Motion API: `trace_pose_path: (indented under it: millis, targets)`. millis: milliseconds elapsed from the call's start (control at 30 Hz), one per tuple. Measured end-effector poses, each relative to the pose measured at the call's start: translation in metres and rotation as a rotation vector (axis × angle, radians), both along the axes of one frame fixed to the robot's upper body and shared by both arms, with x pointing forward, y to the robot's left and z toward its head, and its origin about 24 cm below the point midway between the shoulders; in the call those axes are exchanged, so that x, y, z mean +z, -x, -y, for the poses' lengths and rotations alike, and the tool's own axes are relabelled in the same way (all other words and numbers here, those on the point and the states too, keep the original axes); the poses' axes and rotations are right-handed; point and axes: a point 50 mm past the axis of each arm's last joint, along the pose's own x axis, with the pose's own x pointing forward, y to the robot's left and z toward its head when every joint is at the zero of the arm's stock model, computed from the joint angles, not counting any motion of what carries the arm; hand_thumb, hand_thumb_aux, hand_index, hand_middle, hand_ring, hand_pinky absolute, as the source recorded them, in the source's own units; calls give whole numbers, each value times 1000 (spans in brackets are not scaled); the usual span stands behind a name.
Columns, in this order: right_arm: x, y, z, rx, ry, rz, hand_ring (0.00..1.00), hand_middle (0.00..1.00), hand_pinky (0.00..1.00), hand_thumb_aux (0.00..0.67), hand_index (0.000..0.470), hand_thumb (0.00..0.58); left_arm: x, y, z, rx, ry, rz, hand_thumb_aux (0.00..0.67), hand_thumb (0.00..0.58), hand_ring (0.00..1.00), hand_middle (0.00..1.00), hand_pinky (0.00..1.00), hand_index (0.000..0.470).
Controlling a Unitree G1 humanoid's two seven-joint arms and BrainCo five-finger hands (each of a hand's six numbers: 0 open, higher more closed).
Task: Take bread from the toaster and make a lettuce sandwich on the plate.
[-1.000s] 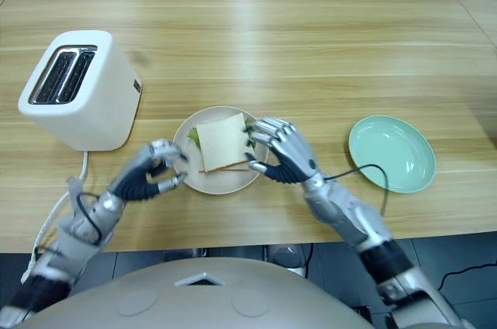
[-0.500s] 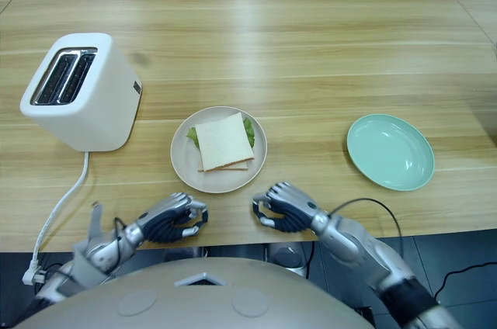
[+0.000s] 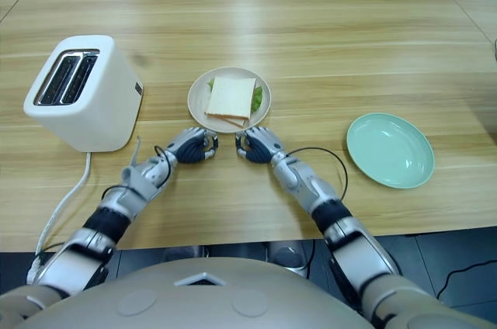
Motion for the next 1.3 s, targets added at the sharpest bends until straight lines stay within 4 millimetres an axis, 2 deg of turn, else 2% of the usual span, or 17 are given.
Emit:
trace_pose_path:
  millis: [100,233,333,367,400,433,467,533,600,633,700,767,800,900,1000,1133,1300]
  targets:
    - [1,-20,-4,-61,15,-5,1000,1000,1000,670,460,580,0,-22,5,41,-5,9,670,580,1000,1000,1000,460]
    - [2,-32,-5,-127,-12,-23,1000,1000,1000,670,460,580,1,-38,10,85,6,21,670,580,1000,1000,1000,460]
    - [2,-32,-5,-152,-51,-23,1000,1000,1000,670,460,580,-1,-39,12,117,49,30,670,580,1000,1000,1000,460]
    - [2,-31,-4,-154,-80,-20,600,600,600,349,240,447,0,-38,12,133,97,52,617,576,918,918,918,424]
    - [1,-29,-4,-152,-100,-17,600,600,600,349,240,447,1,-37,12,145,141,73,617,576,918,918,918,424]
    - [1,-27,-3,-150,-139,-10,43,43,43,18,13,31,3,-35,13,154,215,92,363,458,349,349,349,249]
    - [0,-21,0,-148,-193,0,0,0,0,0,0,0,8,-30,15,158,323,126,0,0,0,0,0,0]
    - [-1,-7,6,-146,-306,22,0,0,0,0,0,0,19,-19,21,139,545,196,0,0,0,0,0,0]
    - [6,-2,11,-144,-412,71,0,0,0,0,0,0,31,-12,22,124,690,262,0,0,0,0,0,0]
    - [20,-2,16,-155,-522,144,0,0,0,0,0,0,42,-10,17,131,789,327,0,0,0,0,0,0]
    - [40,-7,24,-181,-637,244,0,0,0,0,0,0,56,-12,6,164,878,406,0,0,0,0,0,0]
    - [61,-12,36,-235,-755,356,0,0,0,0,0,0,67,-13,-9,224,952,477,0,0,0,0,0,0]
    - [65,-14,42,-266,-781,383,0,0,0,0,0,0,69,-13,-15,246,964,494,0,0,0,0,0,0]
    - [61,-18,58,-377,-801,384,0,0,0,0,0,0,67,-16,-28,320,984,488,0,0,0,0,0,0]
    - [51,-19,66,-458,-774,343,0,0,0,0,0,0,56,-18,-29,374,993,407,0,0,0,0,0,0]
    - [47,-18,63,-467,-775,310,0,0,0,0,0,0,49,-20,-25,396,997,335,0,0,0,0,0,0]
    - [44,-17,62,-462,-771,288,0,0,0,0,0,0,43,-18,-30,449,963,318,0,0,0,0,0,0]
